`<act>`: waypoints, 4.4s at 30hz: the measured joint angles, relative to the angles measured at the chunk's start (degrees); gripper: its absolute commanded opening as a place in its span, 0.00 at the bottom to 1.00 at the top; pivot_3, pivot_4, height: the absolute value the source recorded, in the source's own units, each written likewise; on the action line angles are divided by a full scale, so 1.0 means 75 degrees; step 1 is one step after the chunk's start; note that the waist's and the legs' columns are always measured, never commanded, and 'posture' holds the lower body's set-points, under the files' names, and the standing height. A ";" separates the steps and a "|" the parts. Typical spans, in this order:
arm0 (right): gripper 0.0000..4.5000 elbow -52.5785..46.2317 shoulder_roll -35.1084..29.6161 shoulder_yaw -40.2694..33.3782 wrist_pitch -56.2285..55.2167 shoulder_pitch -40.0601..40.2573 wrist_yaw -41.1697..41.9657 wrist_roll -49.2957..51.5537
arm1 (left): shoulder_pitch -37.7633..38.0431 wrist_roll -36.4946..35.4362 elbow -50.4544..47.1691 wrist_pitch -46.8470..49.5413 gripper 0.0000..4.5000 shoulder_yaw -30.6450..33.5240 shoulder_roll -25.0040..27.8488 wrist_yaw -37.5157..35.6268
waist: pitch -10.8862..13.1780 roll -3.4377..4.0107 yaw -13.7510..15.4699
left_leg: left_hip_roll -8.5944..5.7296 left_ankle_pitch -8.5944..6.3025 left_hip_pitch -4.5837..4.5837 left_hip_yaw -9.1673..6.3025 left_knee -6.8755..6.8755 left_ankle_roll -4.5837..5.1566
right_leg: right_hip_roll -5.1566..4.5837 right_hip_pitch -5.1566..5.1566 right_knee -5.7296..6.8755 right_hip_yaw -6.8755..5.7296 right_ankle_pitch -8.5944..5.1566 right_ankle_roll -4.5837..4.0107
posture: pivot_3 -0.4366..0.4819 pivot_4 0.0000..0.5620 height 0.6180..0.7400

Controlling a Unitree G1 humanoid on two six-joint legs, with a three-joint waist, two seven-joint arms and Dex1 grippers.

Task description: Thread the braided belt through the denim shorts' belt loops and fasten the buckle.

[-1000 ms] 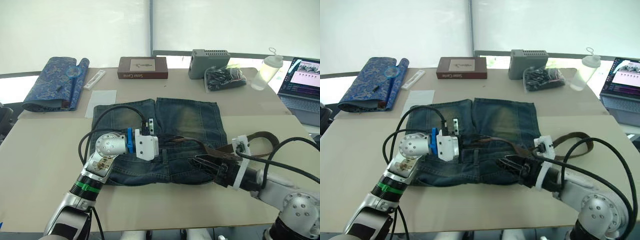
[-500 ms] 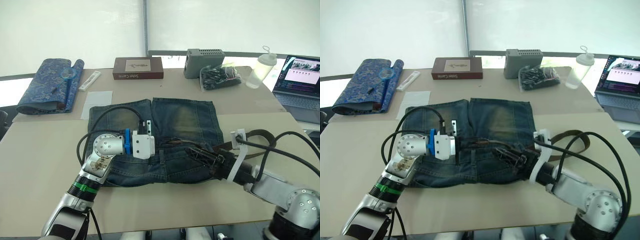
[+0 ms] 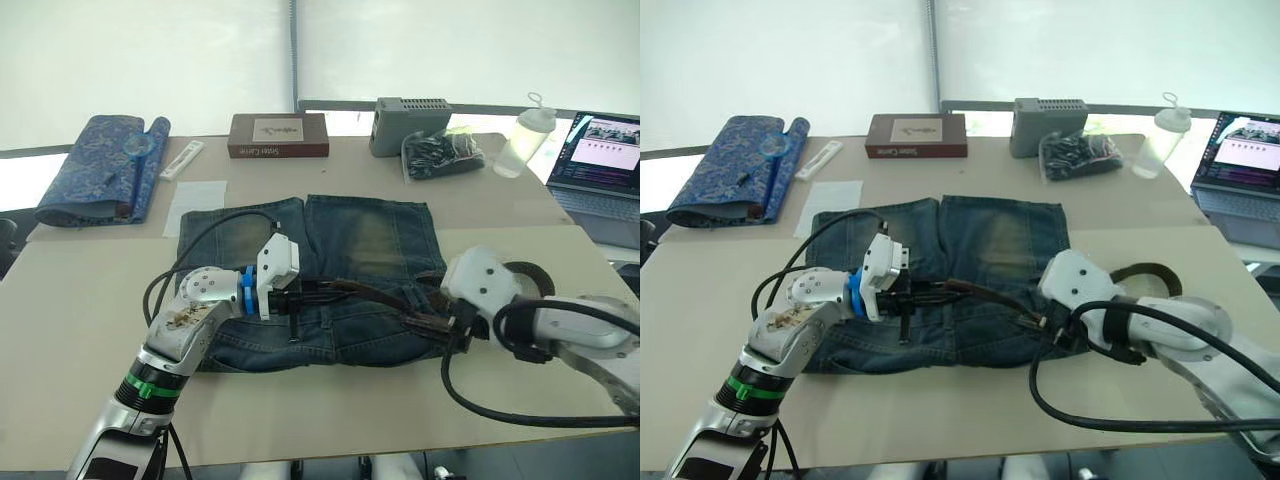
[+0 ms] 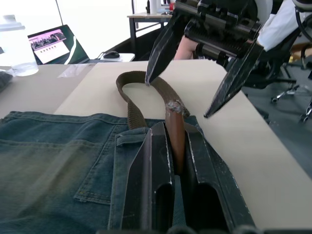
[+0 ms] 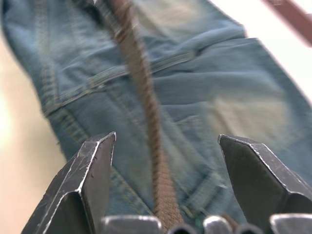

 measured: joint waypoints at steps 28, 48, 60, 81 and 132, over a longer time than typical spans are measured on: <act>0.00 0.1991 0.1759 0.1941 -0.3440 -0.1355 -0.0146 -0.4606 | 0.0802 -0.7006 -0.0332 0.6634 0.99 0.2222 0.0794 0.4239 | 0.0003 0.0001 -0.0078 | -0.0011 0.0011 0.0018 -0.0024 -0.0007 -0.0023 | -0.0004 -0.0012 0.0031 0.0013 -0.0020 0.0034 | 0.48 0.27 1.00; 0.00 0.2873 0.2742 0.1756 -0.6000 -0.1069 -0.0785 -0.6771 | 0.1706 -1.1316 -0.0398 0.5571 0.40 0.3905 -0.3798 1.1658 | 0.0001 -0.0013 0.0099 | -0.0006 0.0059 0.0034 -0.0023 -0.0011 -0.0076 | 0.0035 0.0014 0.0019 0.0017 0.0047 -0.0060 | 0.48 0.27 1.00; 0.00 0.2960 0.3037 0.1641 -0.6107 -0.1060 -0.0829 -0.7085 | 0.1271 -1.1314 0.0054 0.6364 0.01 0.4158 -0.3436 1.1353 | 0.0001 -0.0013 0.0084 | 0.0006 0.0063 0.0034 -0.0025 -0.0014 -0.0081 | 0.0059 0.0012 0.0015 0.0022 0.0049 -0.0068 | 0.48 0.27 1.00; 0.00 0.3012 0.3212 0.1393 -0.6220 -0.1035 -0.0813 -0.7239 | 0.0978 -1.1316 0.0919 0.7290 0.55 0.4208 -0.2521 1.0031 | 0.0003 -0.0016 0.0032 | 0.0008 0.0067 0.0033 -0.0030 -0.0024 -0.0088 | 0.0060 0.0007 0.0014 0.0023 0.0047 -0.0072 | 0.48 0.27 1.00; 0.55 0.2124 0.7131 -0.4112 0.5322 -0.1130 -0.5454 0.7633 | -0.0615 -1.1281 0.2185 0.8079 0.00 0.2227 0.1389 0.6910 | 0.0014 -0.0011 -0.0203 | -0.0024 0.0098 0.0019 -0.0062 -0.0185 -0.0128 | 0.0081 -0.0117 0.0024 0.0127 0.0046 -0.0118 | 0.48 0.27 1.00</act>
